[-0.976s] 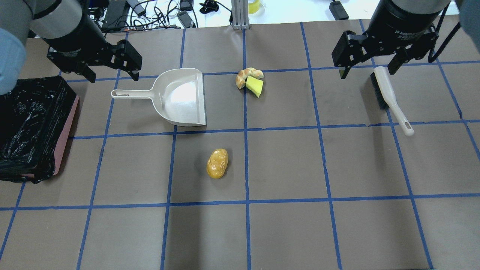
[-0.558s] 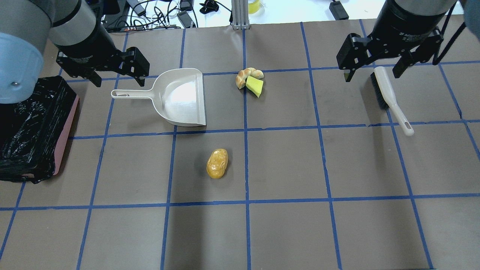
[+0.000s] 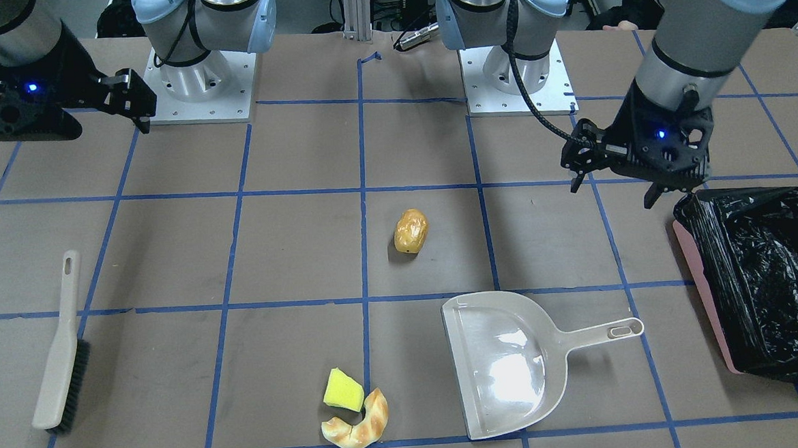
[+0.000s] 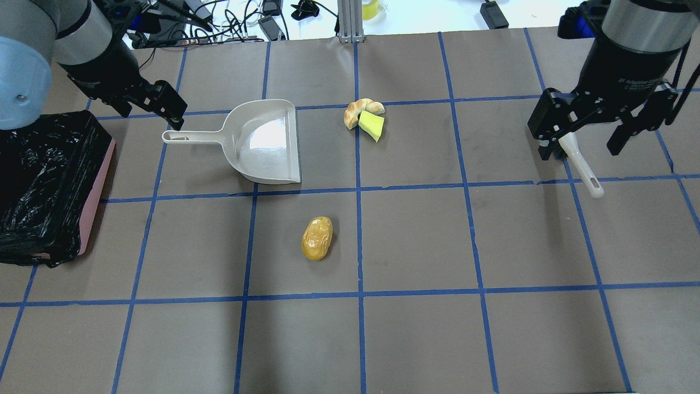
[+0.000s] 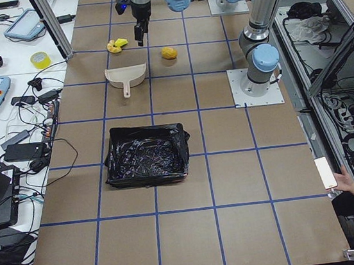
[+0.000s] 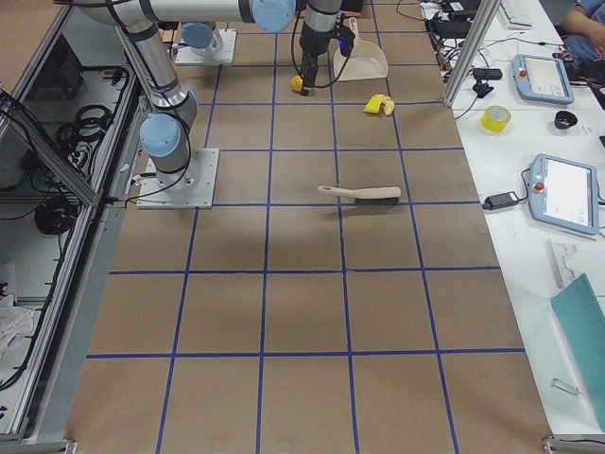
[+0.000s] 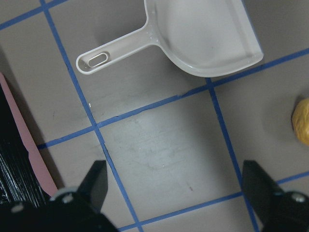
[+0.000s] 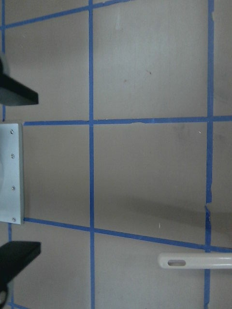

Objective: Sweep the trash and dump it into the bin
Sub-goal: 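Reach the left gripper to the dustpan handle while the right gripper reaches the brush handle, then close the left gripper on the dustpan handle while the right gripper grasps the brush handle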

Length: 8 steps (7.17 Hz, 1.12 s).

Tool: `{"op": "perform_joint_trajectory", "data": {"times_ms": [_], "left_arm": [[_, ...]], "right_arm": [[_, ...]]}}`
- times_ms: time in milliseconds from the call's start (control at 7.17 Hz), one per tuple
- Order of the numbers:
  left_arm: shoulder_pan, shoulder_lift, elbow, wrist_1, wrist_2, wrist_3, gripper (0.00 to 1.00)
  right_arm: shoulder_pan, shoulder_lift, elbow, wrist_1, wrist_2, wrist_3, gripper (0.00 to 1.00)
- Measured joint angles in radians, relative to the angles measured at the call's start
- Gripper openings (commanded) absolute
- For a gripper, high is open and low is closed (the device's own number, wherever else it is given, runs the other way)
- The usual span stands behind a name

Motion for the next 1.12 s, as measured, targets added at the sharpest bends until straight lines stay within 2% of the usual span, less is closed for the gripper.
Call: {"op": "perform_joint_trajectory", "data": {"times_ms": [279, 558, 836, 1115], "left_arm": [[0.073, -0.110, -0.026, 0.099, -0.057, 0.376, 0.97], [0.100, -0.221, -0.008, 0.201, -0.064, 0.751, 0.96], [0.105, -0.311, 0.034, 0.251, -0.040, 0.909, 0.96], [0.105, -0.378, 0.058, 0.305, -0.029, 1.051, 0.95]], "right_arm": [[-0.099, 0.015, 0.119, -0.198, -0.063, -0.162, 1.00], [-0.172, 0.071, 0.217, -0.414, -0.084, -0.276, 0.99], [-0.227, 0.141, 0.294, -0.627, -0.082, -0.347, 0.99], [-0.249, 0.217, 0.327, -0.724, -0.047, -0.364, 0.96]]}}
